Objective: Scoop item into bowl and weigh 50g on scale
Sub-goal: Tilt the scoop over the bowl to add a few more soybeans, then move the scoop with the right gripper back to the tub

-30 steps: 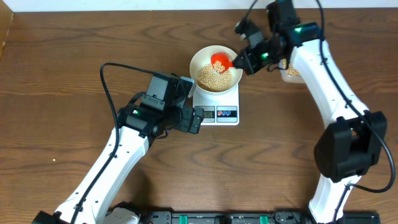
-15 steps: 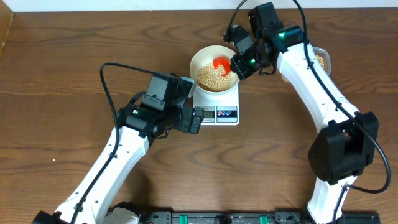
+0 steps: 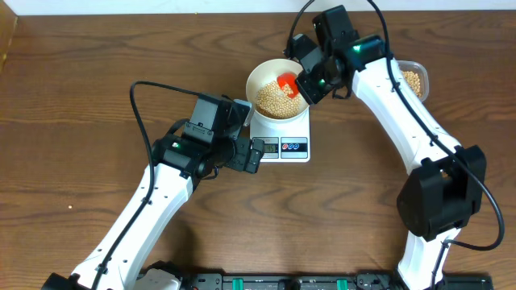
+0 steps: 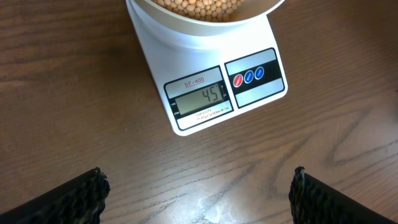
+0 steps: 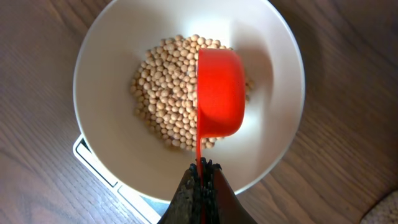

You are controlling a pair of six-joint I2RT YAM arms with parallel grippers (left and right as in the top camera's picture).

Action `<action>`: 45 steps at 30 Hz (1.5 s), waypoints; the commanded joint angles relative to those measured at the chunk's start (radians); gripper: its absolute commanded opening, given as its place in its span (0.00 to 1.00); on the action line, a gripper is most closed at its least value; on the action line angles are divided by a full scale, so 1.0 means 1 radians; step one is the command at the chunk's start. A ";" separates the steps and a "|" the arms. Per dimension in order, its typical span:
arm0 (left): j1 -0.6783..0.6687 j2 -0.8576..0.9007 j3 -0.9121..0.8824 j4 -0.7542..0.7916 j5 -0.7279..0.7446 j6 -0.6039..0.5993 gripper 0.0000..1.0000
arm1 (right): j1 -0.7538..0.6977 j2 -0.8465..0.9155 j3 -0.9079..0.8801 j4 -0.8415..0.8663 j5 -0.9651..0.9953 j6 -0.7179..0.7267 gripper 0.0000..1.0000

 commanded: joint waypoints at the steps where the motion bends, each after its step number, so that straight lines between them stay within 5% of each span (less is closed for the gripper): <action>1: -0.002 0.008 -0.001 -0.003 -0.011 0.010 0.95 | -0.010 -0.023 0.025 0.006 -0.002 -0.002 0.01; 24: -0.002 0.008 -0.001 -0.003 -0.010 0.010 0.95 | -0.202 -0.023 0.025 0.005 -0.511 0.045 0.01; 45: -0.002 0.008 -0.001 -0.003 -0.010 0.010 0.95 | -0.220 -0.023 0.025 0.005 -0.533 0.045 0.01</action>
